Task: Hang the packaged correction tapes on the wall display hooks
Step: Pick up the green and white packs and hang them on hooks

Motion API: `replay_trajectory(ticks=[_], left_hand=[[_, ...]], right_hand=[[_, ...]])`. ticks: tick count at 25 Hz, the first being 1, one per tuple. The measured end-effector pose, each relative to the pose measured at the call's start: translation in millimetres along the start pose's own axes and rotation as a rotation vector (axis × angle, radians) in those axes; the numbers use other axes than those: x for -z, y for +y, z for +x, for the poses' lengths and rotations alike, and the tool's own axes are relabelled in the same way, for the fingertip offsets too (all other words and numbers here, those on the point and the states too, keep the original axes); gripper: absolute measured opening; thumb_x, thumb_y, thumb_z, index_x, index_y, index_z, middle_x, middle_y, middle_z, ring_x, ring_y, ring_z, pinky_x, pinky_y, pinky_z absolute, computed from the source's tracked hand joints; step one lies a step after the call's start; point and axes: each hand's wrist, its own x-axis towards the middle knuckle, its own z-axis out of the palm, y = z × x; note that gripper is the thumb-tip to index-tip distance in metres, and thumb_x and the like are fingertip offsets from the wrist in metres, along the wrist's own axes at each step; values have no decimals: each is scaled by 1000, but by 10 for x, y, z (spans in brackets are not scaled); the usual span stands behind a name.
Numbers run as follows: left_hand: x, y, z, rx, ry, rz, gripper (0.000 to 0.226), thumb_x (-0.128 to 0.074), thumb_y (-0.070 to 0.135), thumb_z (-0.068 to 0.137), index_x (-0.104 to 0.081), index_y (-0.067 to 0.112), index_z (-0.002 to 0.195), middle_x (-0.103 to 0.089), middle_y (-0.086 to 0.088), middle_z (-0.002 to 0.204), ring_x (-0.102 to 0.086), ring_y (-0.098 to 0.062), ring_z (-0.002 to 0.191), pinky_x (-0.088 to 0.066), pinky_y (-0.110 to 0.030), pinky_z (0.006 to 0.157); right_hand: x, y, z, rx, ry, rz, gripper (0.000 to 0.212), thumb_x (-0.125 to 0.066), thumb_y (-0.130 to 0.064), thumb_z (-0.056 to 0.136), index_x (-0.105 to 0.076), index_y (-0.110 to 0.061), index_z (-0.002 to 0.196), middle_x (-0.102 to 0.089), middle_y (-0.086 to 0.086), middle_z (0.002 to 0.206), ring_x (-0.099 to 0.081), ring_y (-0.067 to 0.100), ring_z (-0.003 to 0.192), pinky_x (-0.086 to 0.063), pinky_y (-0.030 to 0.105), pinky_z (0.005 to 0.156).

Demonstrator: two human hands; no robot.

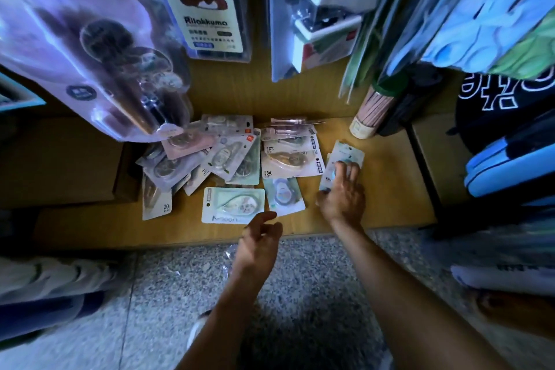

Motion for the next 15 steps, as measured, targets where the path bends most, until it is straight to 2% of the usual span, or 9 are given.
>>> replay_trajectory(ticks=[2,6,9,12,15], left_hand=[[-46,55,-51,-26,-24,8,22,-62,21,94,-66,23,116,-71,-8,99,-62,-16,79,-46,-25,65],[-105,127,-165,-43,-47,-19,34,-62,34,80,-68,22,112,-73,-6,95,-63,-20,80,-46,-28,67],[-151,174,-209,-35,-17,-46,34,-59,38,71,-70,28,101,-74,-4,92,-64,-24,81,-47,-30,68],[-252,319,-365,-13,-21,-100,26,-60,34,71,-70,29,94,-75,-12,93,-63,-24,79,-46,-30,67],[-362,664,-561,-9,-54,-181,14,-67,28,88,-69,28,102,-72,-12,104,-65,-22,86,-47,-29,68]], right_hand=[[29,41,-70,-35,-7,-6,65,-70,-27,74,-41,-26,132,-32,7,146,-46,40,116,-49,41,80],[65,184,-231,4,27,123,61,-62,-36,76,-47,-25,134,-36,10,145,-47,39,116,-41,35,80],[209,139,-350,-113,96,458,57,-65,-32,79,-53,-22,133,-40,11,140,-48,33,116,-37,28,81],[503,-17,-531,-330,157,862,49,-73,-14,81,-56,-20,127,-41,7,133,-50,27,118,-43,27,86],[902,-142,-796,-299,221,1080,47,-71,-6,81,-57,-28,120,-42,0,127,-52,20,115,-49,26,88]])
